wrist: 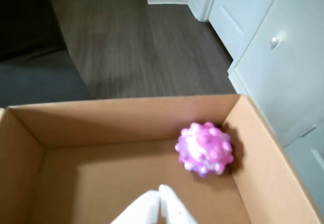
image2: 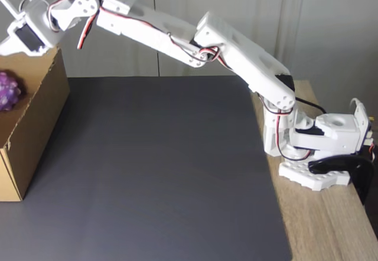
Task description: Grasp a ball and put it in the box.
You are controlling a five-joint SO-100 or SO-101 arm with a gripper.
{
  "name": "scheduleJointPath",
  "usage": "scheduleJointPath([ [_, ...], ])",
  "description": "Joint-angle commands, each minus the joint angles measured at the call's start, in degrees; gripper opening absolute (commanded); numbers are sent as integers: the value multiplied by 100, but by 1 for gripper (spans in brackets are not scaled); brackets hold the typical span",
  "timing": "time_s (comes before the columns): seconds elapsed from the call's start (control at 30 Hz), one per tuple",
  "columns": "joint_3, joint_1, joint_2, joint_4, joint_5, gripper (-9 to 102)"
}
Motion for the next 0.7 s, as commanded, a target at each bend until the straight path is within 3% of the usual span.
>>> scheduleJointPath([
  [0.0,-290,9,580,308,-62,0],
  [0.17,-290,44,853,949,0,0],
  [0.67,-202,-70,1731,1811,35,0],
])
